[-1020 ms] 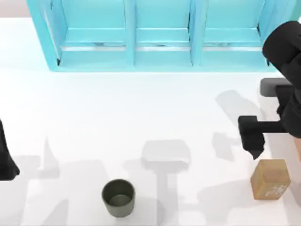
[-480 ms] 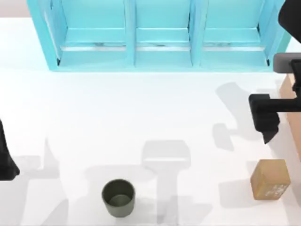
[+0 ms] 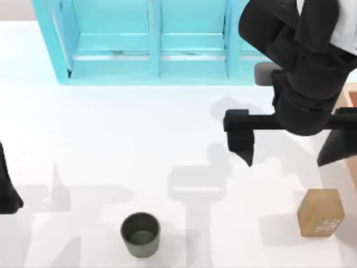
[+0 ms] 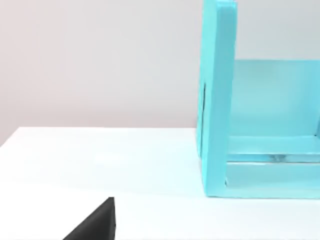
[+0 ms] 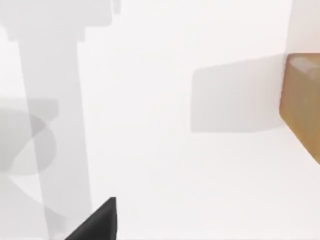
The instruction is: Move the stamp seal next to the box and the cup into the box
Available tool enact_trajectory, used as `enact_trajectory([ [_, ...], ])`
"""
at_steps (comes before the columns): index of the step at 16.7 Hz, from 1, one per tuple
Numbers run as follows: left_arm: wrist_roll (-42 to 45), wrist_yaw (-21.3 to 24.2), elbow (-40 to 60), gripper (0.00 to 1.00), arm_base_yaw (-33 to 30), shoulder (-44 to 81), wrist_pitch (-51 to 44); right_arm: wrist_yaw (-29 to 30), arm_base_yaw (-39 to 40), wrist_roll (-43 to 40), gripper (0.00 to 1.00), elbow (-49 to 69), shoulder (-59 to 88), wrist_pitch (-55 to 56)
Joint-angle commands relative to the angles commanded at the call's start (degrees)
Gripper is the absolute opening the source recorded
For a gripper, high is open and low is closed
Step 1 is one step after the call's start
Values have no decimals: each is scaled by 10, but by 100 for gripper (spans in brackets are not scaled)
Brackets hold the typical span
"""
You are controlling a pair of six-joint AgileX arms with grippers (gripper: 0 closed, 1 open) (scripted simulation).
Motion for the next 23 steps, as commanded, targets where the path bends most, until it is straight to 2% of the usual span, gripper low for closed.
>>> enact_trajectory([
  [5,0,0,0,100,0,0,0,0,151,155,100,121,150,30],
  [8,0,0,0,100,0,0,0,-1,211,215,100,168,209,45],
  [15,0,0,0,100,0,0,0,-1,220,225,100,167,219,57],
  [23,0,0,0,100,0,0,0,0,223,228,100,47,249,210],
])
